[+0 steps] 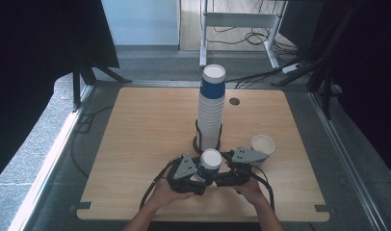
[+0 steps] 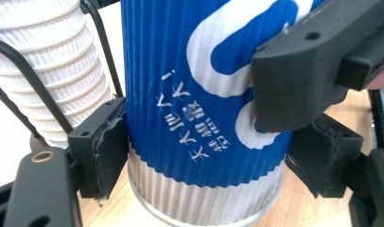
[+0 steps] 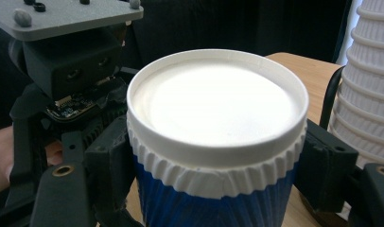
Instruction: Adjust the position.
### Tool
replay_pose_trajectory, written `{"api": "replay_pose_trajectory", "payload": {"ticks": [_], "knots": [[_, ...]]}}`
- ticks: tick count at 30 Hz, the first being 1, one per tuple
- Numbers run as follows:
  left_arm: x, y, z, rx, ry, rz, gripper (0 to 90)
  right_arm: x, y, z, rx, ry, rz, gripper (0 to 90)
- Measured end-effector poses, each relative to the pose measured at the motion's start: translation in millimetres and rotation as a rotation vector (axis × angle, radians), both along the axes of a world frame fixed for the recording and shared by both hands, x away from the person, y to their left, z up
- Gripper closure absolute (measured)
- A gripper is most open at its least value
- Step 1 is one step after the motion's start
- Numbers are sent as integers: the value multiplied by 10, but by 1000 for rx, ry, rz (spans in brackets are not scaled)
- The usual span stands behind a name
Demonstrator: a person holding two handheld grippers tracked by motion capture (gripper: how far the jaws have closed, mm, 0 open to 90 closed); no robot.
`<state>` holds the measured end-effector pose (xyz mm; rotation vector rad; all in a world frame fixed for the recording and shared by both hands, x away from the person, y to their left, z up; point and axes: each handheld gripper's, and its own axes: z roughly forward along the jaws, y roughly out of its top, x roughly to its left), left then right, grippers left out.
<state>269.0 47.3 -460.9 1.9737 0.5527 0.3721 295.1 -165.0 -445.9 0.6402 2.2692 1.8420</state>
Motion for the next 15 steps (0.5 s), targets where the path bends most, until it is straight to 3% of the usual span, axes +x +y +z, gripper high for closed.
{"api": "replay_pose_trajectory", "payload": {"ticks": [15], "knots": [[-11, 12, -9, 21, -22, -12, 210, 8, -8, -19, 1, 21, 9, 238]]}}
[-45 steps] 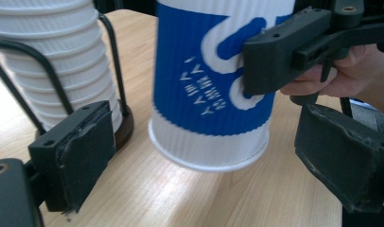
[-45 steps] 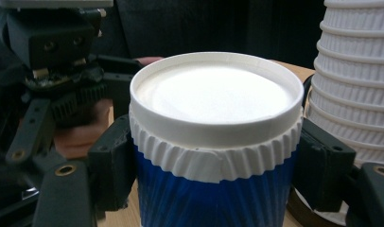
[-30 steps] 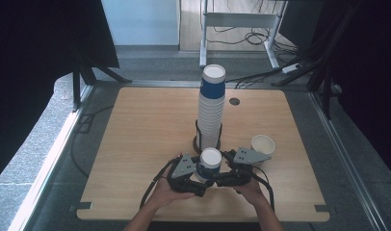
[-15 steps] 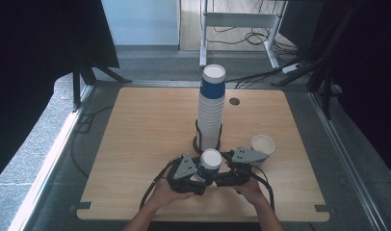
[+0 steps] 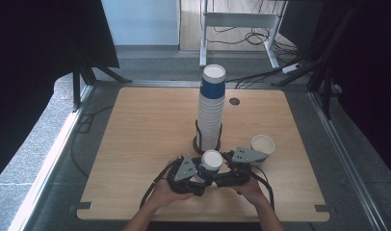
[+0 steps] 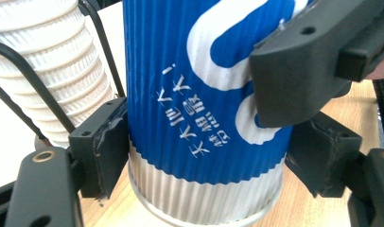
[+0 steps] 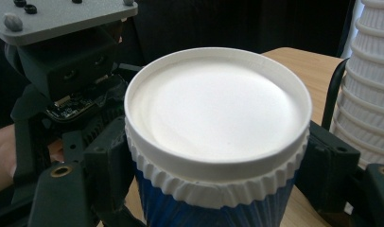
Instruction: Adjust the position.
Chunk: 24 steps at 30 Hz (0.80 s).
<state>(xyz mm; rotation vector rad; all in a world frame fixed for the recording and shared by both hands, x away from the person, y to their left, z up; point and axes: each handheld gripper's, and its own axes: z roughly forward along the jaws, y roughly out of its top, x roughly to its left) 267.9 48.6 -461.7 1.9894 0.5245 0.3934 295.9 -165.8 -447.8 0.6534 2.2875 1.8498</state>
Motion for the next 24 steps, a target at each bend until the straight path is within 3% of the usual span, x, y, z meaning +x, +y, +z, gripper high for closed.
{"api": "replay_pose_trajectory", "payload": {"ticks": [11, 24], "knots": [[16, 53, 15, 2, -9, 1, 213, 3, -3, 2, -1, 8, 13, 212], [32, 80, 3, 61, -32, 17, 214, -13, -132, 76, 17, -9, -12, 193]]}}
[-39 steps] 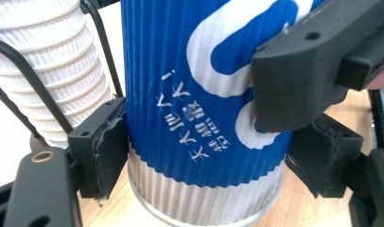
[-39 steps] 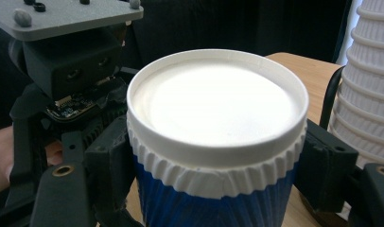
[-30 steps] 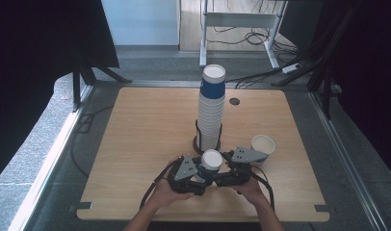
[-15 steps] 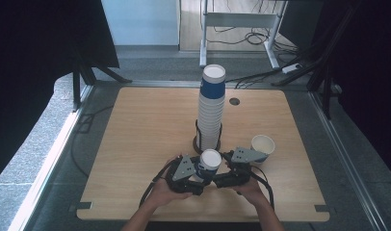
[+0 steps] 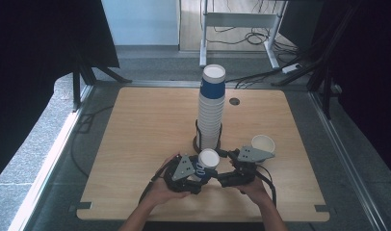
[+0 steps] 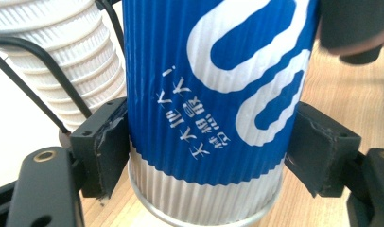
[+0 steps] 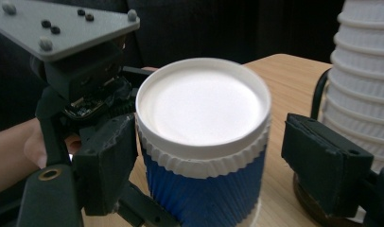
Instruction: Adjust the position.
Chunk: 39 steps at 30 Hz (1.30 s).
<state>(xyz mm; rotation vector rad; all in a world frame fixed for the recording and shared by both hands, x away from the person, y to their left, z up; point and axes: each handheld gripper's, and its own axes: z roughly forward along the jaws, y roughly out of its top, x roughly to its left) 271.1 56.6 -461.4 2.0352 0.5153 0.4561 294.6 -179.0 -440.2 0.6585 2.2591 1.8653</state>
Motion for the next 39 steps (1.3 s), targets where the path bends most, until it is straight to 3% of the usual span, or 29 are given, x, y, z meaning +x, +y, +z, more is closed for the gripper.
{"api": "replay_pose_trajectory", "payload": {"ticks": [9, 18, 23, 28, 39], "knots": [[15, 12, -26, 102, -46, 36, 215, 8, -161, 40, -8, 5, -29, 193], [-5, -40, -90, 216, -104, 61, 217, 40, -140, -43, -121, 47, -7, 186], [-39, -100, -136, 310, -171, 95, 215, 54, -128, -67, -167, 61, 5, 191], [-90, -186, -181, 398, -234, 98, 215, 68, -113, -95, -197, 84, 16, 192], [-187, -317, -216, 493, -317, 86, 212, 89, 13, -195, -224, 126, 49, 192]]}}
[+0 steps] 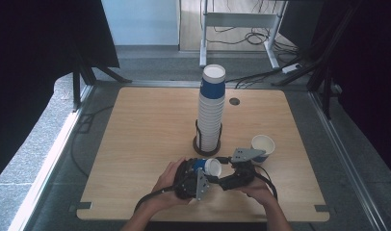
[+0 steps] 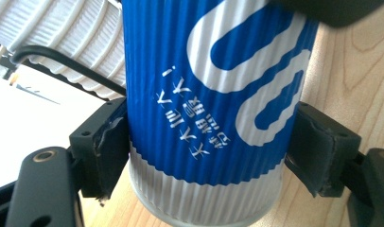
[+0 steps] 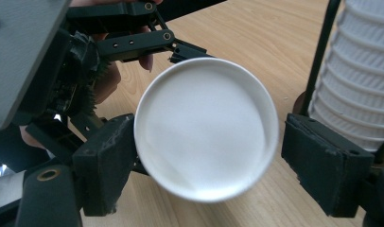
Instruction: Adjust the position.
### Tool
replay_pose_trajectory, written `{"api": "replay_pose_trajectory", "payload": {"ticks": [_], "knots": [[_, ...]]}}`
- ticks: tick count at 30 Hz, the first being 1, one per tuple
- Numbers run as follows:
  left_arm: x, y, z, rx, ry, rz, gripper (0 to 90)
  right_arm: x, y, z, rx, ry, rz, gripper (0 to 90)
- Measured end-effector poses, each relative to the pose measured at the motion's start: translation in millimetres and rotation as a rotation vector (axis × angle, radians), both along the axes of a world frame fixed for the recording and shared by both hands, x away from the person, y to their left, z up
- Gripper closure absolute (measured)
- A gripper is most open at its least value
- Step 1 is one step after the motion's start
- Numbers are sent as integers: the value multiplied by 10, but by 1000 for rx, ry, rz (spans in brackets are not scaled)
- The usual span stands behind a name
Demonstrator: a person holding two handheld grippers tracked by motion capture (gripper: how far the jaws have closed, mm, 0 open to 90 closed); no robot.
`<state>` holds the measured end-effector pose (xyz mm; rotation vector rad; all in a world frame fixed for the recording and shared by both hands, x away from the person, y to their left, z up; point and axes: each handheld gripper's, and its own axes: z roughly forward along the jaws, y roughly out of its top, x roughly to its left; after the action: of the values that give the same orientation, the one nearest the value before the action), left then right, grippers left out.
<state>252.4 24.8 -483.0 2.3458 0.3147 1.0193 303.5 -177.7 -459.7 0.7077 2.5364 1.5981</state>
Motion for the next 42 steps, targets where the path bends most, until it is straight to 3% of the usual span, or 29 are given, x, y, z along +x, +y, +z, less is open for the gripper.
{"api": "replay_pose_trajectory", "payload": {"ticks": [5, 12, 16, 21, 27, 34, 42], "knots": [[-17, -27, -11, 0, -1, -5, 208, 13, 31, -39, -1, 7, -6, 256], [0, -26, -26, -9, 8, 2, 189, 31, 39, -62, 1, 17, -9, 268], [23, -22, -21, -54, -11, 43, 109, 39, 14, -58, 17, 14, -17, 272], [61, 60, 26, -129, 38, 38, 17, 49, -77, -22, 88, 17, -30, 273], [65, 104, 71, -207, 80, 8, 15, 60, -168, 9, 174, 41, -20, 273], [58, 95, 69, -198, 90, -14, 28, 41, -117, -2, 173, 49, 19, 274], [69, 90, 25, -170, 80, -10, 119, 24, -53, -19, 122, 49, 31, 273]]}}
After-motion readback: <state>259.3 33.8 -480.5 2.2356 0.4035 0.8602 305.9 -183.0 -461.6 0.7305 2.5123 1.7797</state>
